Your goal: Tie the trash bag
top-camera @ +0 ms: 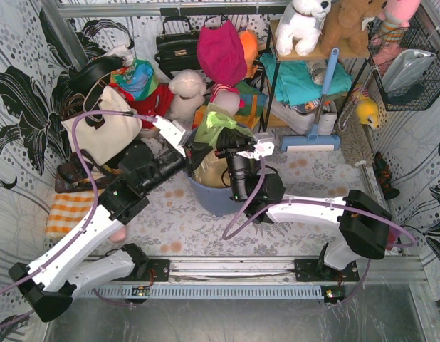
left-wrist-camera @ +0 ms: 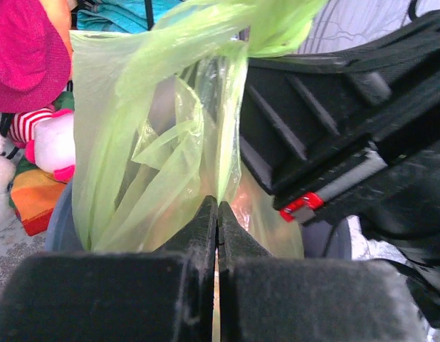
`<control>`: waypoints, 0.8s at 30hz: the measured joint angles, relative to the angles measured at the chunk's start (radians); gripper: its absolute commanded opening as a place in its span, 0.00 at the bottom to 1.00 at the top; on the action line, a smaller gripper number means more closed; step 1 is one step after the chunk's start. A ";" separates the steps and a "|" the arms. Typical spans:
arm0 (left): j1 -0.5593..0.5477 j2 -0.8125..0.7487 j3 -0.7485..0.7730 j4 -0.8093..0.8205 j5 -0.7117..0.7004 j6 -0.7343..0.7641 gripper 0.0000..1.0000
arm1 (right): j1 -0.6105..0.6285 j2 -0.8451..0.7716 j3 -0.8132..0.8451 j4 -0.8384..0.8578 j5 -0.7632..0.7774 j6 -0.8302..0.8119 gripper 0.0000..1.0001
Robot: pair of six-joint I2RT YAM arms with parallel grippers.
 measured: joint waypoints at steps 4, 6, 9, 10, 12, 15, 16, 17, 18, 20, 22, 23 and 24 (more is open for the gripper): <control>0.000 -0.026 0.000 -0.024 0.053 0.000 0.02 | 0.000 0.031 0.015 0.038 0.005 -0.032 0.00; 0.000 -0.031 0.000 -0.037 0.085 0.000 0.02 | 0.000 0.048 0.029 0.051 0.007 -0.050 0.00; 0.000 -0.035 0.000 -0.053 0.132 0.001 0.02 | 0.000 0.070 0.050 0.066 0.008 -0.076 0.00; 0.000 -0.035 0.000 -0.059 0.147 0.002 0.02 | 0.000 0.076 0.055 0.068 0.011 -0.083 0.00; 0.005 -0.037 0.000 -0.071 0.170 0.008 0.02 | 0.000 0.082 0.060 0.071 0.014 -0.094 0.00; 0.007 -0.039 0.000 -0.080 0.187 0.015 0.10 | 0.000 0.086 0.060 0.076 0.015 -0.099 0.00; 0.007 -0.042 0.000 -0.081 0.187 0.016 0.23 | 0.000 0.086 0.060 0.076 0.014 -0.099 0.00; 0.007 -0.045 0.000 -0.083 0.182 0.019 0.32 | 0.000 0.086 0.060 0.077 0.014 -0.098 0.00; 0.007 -0.050 0.000 -0.084 0.174 0.020 0.35 | -0.001 0.086 0.060 0.078 0.013 -0.098 0.00; 0.006 -0.063 0.000 -0.085 0.132 0.017 0.45 | -0.006 0.086 0.061 0.082 0.010 -0.097 0.00; 0.005 -0.080 0.000 -0.076 0.064 0.012 0.47 | -0.010 0.086 0.061 0.088 0.009 -0.097 0.00; 0.005 -0.091 0.000 -0.067 0.023 0.008 0.50 | -0.011 0.086 0.061 0.090 0.009 -0.097 0.00; 0.005 -0.100 0.000 -0.056 -0.015 0.007 0.52 | -0.012 0.085 0.061 0.091 0.008 -0.097 0.00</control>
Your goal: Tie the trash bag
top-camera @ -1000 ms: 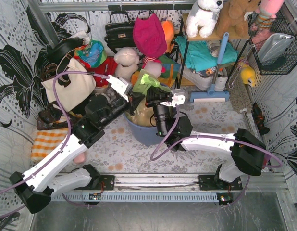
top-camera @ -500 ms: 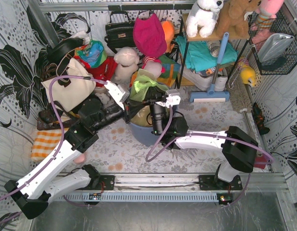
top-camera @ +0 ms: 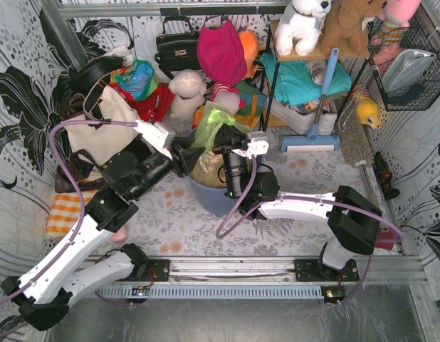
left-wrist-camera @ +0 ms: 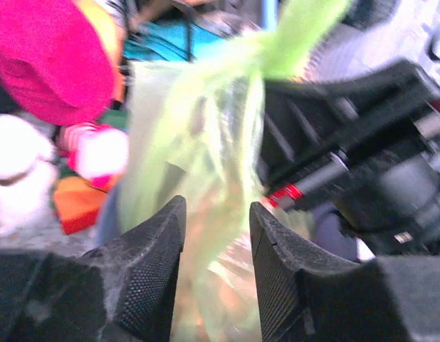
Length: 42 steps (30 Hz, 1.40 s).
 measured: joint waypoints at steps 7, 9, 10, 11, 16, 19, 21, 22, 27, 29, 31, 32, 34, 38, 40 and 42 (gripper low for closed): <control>0.001 0.059 0.061 0.072 -0.228 0.015 0.62 | 0.000 -0.002 0.000 0.000 -0.002 0.004 0.00; 0.002 0.113 0.105 0.079 -0.253 0.028 0.64 | 0.000 -0.004 0.000 0.000 -0.002 0.005 0.00; 0.002 0.141 0.121 0.083 -0.260 0.037 0.66 | 0.000 -0.006 0.000 0.001 -0.002 0.007 0.00; 0.005 0.166 0.131 0.087 -0.265 0.044 0.67 | 0.000 -0.007 0.000 0.001 -0.002 0.008 0.00; 0.031 0.266 0.150 0.091 -0.258 0.079 0.52 | 0.000 -0.010 0.000 0.001 -0.003 0.019 0.00; 0.056 0.301 0.152 0.095 -0.224 0.090 0.20 | 0.000 -0.010 0.000 0.000 -0.006 0.023 0.00; 0.064 0.312 0.154 0.095 -0.191 0.095 0.11 | 0.000 -0.010 0.000 0.000 -0.010 0.023 0.00; 0.068 0.313 0.154 0.094 -0.163 0.098 0.09 | 0.000 -0.010 0.000 0.000 -0.013 0.023 0.00; 0.073 0.272 0.145 0.091 0.012 0.107 0.07 | 0.000 -0.009 0.001 0.003 -0.020 0.005 0.00; 0.073 0.246 0.142 0.075 0.086 0.108 0.07 | 0.000 -0.007 0.001 0.005 -0.025 -0.005 0.00; 0.073 0.225 0.140 0.045 0.157 0.109 0.07 | 0.000 -0.002 0.001 0.007 -0.033 -0.011 0.00; 0.073 0.217 0.138 0.032 0.178 0.111 0.07 | 0.000 0.001 0.001 0.008 -0.036 -0.016 0.00; 0.075 0.200 0.126 -0.002 0.219 0.113 0.07 | 0.000 0.005 0.001 0.011 -0.047 -0.027 0.00; 0.077 0.181 0.100 -0.055 0.269 0.115 0.07 | 0.000 0.010 0.003 0.010 -0.077 -0.042 0.00; 0.080 0.179 0.093 -0.074 0.276 0.115 0.07 | 0.002 0.017 0.003 0.011 -0.098 -0.056 0.00; 0.084 0.178 0.084 -0.092 0.290 0.116 0.07 | 0.002 0.020 0.003 0.011 -0.115 -0.064 0.00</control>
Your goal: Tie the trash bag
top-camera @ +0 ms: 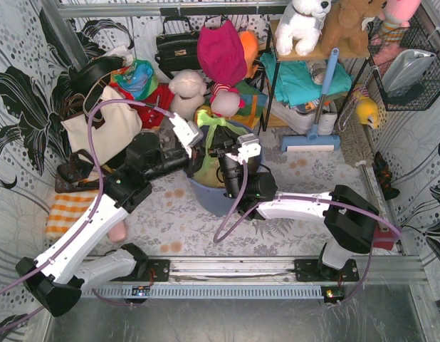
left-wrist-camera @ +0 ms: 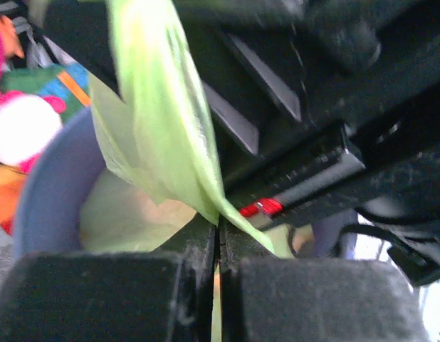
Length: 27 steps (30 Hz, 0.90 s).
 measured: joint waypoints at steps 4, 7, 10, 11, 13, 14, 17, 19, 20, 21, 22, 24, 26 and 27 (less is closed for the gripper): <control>-0.005 0.003 -0.022 -0.046 0.048 -0.001 0.08 | -0.001 0.001 0.000 0.000 -0.037 -0.022 0.00; -0.004 0.006 -0.034 -0.056 0.066 -0.004 0.10 | -0.001 0.001 0.000 -0.001 -0.074 -0.034 0.00; -0.004 0.003 -0.050 -0.054 0.064 -0.013 0.21 | -0.003 0.001 0.000 -0.003 -0.143 -0.037 0.00; -0.004 -0.002 -0.058 -0.051 0.058 -0.019 0.28 | -0.004 0.001 -0.002 -0.004 -0.174 -0.037 0.00; -0.005 -0.025 -0.080 -0.040 0.037 -0.032 0.35 | -0.006 0.001 -0.011 -0.004 -0.240 -0.025 0.00; -0.004 -0.042 -0.090 -0.037 0.025 -0.039 0.36 | -0.009 0.001 -0.018 -0.004 -0.273 -0.010 0.00; -0.004 -0.112 -0.117 -0.021 -0.030 -0.056 0.38 | -0.024 -0.002 -0.045 -0.003 -0.362 0.067 0.00; -0.005 -0.170 -0.127 0.000 -0.070 -0.069 0.41 | -0.039 -0.007 -0.064 -0.003 -0.409 0.121 0.00; -0.005 -0.203 -0.132 0.014 -0.091 -0.074 0.42 | -0.044 -0.010 -0.069 -0.003 -0.427 0.141 0.00; -0.004 -0.233 -0.137 0.026 -0.108 -0.080 0.42 | -0.050 -0.013 -0.073 -0.003 -0.444 0.160 0.00; -0.004 -0.265 -0.142 0.039 -0.130 -0.087 0.43 | -0.054 -0.016 -0.074 -0.003 -0.461 0.178 0.00; -0.005 -0.312 -0.149 0.065 -0.167 -0.098 0.49 | -0.057 -0.022 -0.076 -0.003 -0.486 0.204 0.00; -0.005 -0.354 -0.151 0.097 -0.223 -0.116 0.52 | -0.058 -0.030 -0.081 -0.003 -0.510 0.225 0.00; -0.005 -0.365 -0.151 0.117 -0.260 -0.128 0.54 | -0.058 -0.034 -0.085 -0.003 -0.521 0.232 0.00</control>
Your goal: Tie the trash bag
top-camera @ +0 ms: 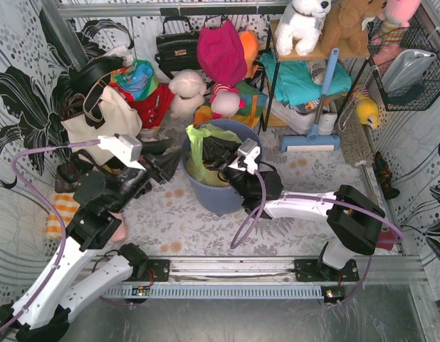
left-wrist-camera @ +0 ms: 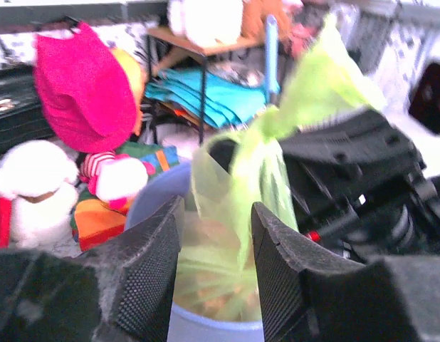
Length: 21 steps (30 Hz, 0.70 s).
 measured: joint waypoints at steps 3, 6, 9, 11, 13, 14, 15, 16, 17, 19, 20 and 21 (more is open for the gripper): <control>0.000 0.001 0.006 0.048 -0.109 -0.056 0.64 | 0.000 -0.004 -0.005 0.000 -0.031 0.021 0.00; 0.000 0.063 0.057 0.061 -0.180 -0.110 0.66 | 0.000 -0.004 -0.007 0.000 -0.057 0.031 0.00; 0.000 0.157 0.154 0.051 -0.216 -0.158 0.66 | 0.000 -0.004 -0.010 0.000 -0.070 0.037 0.00; 0.000 0.214 0.212 0.034 -0.240 -0.195 0.66 | 0.000 -0.004 -0.011 0.000 -0.077 0.039 0.00; 0.000 0.244 0.240 0.014 -0.250 -0.228 0.67 | 0.000 -0.005 -0.011 0.000 -0.078 0.039 0.00; 0.000 0.251 0.246 0.005 -0.252 -0.240 0.67 | 0.000 -0.005 -0.011 0.000 -0.078 0.039 0.00; 0.000 0.255 0.251 -0.004 -0.252 -0.251 0.67 | 0.000 -0.005 -0.011 0.000 -0.077 0.039 0.00; 0.000 0.258 0.254 -0.015 -0.250 -0.261 0.67 | 0.000 -0.005 -0.011 0.000 -0.077 0.038 0.00; 0.000 0.261 0.259 -0.027 -0.243 -0.266 0.67 | 0.000 -0.005 -0.011 0.000 -0.077 0.035 0.00; 0.000 0.268 0.266 -0.049 -0.221 -0.276 0.68 | 0.000 -0.005 -0.011 0.000 -0.076 0.031 0.00; 0.000 0.271 0.266 -0.055 -0.208 -0.280 0.68 | 0.000 -0.005 -0.011 0.000 -0.076 0.026 0.00; 0.000 0.274 0.266 -0.068 -0.189 -0.283 0.68 | 0.000 -0.005 -0.011 0.000 -0.076 0.019 0.00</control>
